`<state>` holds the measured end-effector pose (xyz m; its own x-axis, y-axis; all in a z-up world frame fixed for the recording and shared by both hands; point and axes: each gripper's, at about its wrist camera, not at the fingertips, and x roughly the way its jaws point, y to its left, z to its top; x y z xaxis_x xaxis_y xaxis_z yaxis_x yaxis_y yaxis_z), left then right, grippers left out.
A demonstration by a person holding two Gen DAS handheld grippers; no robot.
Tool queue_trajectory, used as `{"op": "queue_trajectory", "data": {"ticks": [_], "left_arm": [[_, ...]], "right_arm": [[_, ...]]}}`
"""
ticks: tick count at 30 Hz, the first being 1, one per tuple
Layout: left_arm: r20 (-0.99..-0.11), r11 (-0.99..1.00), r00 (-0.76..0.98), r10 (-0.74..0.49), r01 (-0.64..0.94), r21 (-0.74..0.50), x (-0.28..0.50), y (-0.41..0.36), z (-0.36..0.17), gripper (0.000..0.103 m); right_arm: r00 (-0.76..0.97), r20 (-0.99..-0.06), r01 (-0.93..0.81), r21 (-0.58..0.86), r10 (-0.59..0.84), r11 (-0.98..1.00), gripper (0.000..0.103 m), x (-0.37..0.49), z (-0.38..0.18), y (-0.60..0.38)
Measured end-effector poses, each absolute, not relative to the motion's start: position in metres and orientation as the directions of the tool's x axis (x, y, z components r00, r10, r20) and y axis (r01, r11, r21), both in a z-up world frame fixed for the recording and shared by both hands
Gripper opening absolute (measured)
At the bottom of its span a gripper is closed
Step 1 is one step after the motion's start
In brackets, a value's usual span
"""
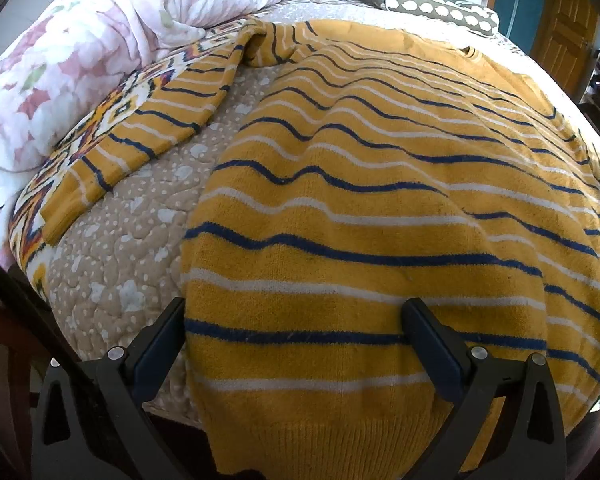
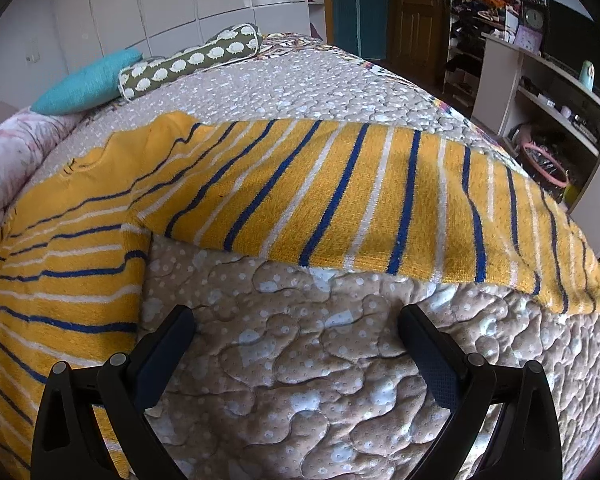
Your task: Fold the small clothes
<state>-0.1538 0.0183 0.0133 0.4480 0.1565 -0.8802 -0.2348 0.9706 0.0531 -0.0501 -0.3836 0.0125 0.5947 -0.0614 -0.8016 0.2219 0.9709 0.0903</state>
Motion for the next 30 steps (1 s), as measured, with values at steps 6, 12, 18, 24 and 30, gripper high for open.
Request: {"op": "queue_trajectory", "data": {"ticks": [6,12,18,24,30], "left_arm": [[-0.875,0.969,0.455,0.165,-0.24,0.058,-0.155,0.018,0.013,0.103],[-0.87,0.967,0.461,0.176,-0.246,0.066,-0.156,0.015,0.014,0.103],[-0.871,0.968,0.459,0.174,-0.24,0.068,-0.155,0.014,0.017,0.103],[-0.85,0.97,0.52,0.087,-0.24,-0.047,-0.163,0.025,0.051,0.094],[-0.784,0.97,0.618,0.058,-0.219,-0.101,-0.169,0.026,0.087,0.094]], "right_arm": [[0.63,-0.777,0.236,0.219,0.023,0.947,0.103,-0.055,0.016,-0.399],[0.624,-0.78,0.228,0.237,0.045,0.944,0.103,-0.053,0.014,-0.399],[0.621,-0.784,0.23,0.19,0.006,0.954,0.103,-0.053,0.014,-0.393],[0.723,-0.689,0.314,0.399,0.056,0.862,0.09,-0.094,0.028,-0.445],[0.735,-0.672,0.48,0.43,-0.084,0.764,0.079,-0.167,0.038,-0.513]]}}
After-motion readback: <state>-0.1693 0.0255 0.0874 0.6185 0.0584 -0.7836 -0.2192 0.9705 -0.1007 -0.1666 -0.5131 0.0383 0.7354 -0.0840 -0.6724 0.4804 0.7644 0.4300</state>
